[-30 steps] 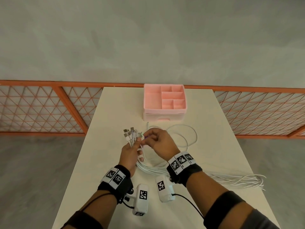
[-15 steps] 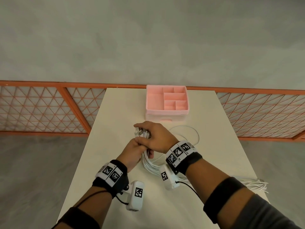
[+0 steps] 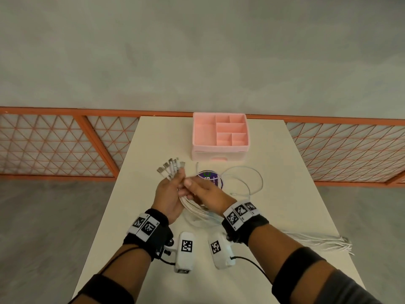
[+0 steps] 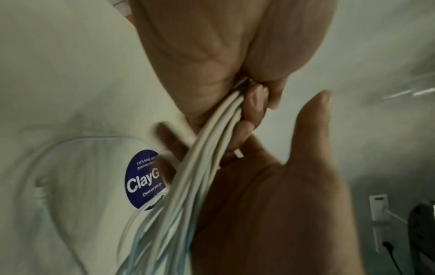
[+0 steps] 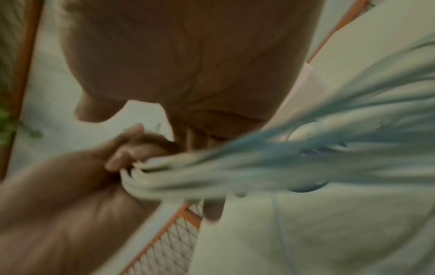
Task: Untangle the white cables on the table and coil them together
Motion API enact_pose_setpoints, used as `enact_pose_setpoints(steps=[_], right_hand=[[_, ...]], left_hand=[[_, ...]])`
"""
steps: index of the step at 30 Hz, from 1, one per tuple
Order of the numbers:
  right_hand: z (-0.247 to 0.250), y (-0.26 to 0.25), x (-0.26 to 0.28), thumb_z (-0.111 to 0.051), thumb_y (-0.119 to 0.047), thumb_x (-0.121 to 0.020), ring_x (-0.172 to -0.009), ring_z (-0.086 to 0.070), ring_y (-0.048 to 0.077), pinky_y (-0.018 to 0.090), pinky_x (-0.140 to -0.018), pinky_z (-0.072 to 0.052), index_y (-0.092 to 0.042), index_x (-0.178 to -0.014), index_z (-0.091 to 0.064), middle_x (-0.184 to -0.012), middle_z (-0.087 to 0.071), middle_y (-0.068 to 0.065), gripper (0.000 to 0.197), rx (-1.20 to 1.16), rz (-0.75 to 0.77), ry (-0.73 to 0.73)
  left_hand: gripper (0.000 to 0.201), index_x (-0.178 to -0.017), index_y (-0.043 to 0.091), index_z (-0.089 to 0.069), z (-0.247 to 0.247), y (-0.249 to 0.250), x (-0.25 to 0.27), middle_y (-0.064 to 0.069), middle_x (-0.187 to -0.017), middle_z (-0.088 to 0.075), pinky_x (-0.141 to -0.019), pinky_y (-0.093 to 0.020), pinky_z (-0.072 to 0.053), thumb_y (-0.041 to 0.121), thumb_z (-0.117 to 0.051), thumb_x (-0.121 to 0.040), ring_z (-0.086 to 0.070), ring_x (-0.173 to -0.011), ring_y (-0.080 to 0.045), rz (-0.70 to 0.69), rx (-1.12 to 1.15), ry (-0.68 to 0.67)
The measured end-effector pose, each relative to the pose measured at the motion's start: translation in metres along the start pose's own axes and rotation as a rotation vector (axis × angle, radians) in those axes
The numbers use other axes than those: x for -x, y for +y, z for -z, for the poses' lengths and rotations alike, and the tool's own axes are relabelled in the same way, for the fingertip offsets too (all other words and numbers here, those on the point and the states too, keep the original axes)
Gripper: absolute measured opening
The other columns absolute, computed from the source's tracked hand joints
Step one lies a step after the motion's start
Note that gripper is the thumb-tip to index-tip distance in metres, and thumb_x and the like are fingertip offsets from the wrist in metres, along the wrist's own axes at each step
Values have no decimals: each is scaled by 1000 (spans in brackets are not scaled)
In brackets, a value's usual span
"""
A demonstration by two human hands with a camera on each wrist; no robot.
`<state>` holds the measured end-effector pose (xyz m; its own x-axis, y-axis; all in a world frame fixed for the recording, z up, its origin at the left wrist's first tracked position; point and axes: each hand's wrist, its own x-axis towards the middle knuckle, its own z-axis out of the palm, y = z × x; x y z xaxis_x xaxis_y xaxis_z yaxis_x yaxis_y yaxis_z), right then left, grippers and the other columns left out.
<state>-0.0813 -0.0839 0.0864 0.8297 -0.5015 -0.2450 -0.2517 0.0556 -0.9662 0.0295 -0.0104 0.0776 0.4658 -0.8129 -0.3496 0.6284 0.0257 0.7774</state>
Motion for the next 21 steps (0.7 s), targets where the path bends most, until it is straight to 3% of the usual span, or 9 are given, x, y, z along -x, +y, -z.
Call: enact_pose_setpoints(steps=[1,3,5,8,10,13,15,17,21], right_hand=[[1,5,4,-40,-50,-101,-77,-69,15,28,-81,-54,-15,-105,-71,-94,-73,14,47,70,-44,-44],[7,18,10,-29,-60,-100,-68,-64,16,31,-81,-49,-21,-64,-69,-66,-70,3,66,254,-128,-29],[21,37,11,-35,-57,-100,-67,-56,19,32,-75,-41,-20,-53,-52,-58,-56,-5,62,469,-221,105],[43,66,20,-52,-47,-88,-95,-54,29,37,-90,-45,-18,-66,-59,-84,-55,2,38,806,-378,232],[50,76,26,-56,-48,-82,-123,-42,29,44,-104,-38,-26,-98,-71,-122,-50,3,30,862,-510,265],[57,87,29,-64,-34,-75,-135,-29,29,44,-105,-40,-40,-135,-49,-145,-31,2,62,902,-578,323],[62,95,29,-62,-21,-76,-127,-40,34,43,-101,-45,-34,-143,-35,-140,-33,8,73,812,-648,328],[69,103,27,-59,-13,-82,-114,-54,34,40,-97,-49,-22,-141,-37,-129,-46,14,63,655,-684,310],[82,93,16,-61,6,-83,-76,-64,31,39,-71,-54,-8,-129,-43,-92,-66,19,51,40,-510,535]], left_hand=[[35,-70,13,-51,2,2,-3,2,-51,-38,-45,-27,-40,28,-54,-101,-39,-43,-13,10,51,3],[29,-75,17,-47,5,4,-8,6,-54,-29,-41,-23,-35,30,-54,-99,-29,-41,-8,30,108,-4],[25,-79,18,-49,7,5,-9,7,-55,-29,-39,-20,-31,29,-52,-100,-26,-40,-5,42,108,-17],[27,-78,18,-49,4,2,-6,7,-55,-29,-40,-20,-28,28,-51,-102,-25,-41,-5,51,57,-25],[26,-78,18,-49,2,-3,-4,6,-56,-30,-41,-20,-27,28,-52,-101,-25,-42,-6,62,28,-29],[26,-77,18,-47,-3,-8,-2,7,-55,-30,-40,-20,-26,28,-53,-101,-25,-41,-6,88,12,-50],[27,-76,18,-46,-6,-8,-1,7,-55,-29,-39,-19,-24,27,-52,-101,-24,-41,-5,100,6,-64],[28,-75,18,-47,-7,-6,0,7,-56,-29,-39,-19,-23,28,-52,-101,-23,-41,-5,104,-6,-65],[30,-73,19,-45,-9,-7,0,5,-57,-28,-39,-19,-21,27,-54,-101,-22,-42,-6,118,-115,-54]])
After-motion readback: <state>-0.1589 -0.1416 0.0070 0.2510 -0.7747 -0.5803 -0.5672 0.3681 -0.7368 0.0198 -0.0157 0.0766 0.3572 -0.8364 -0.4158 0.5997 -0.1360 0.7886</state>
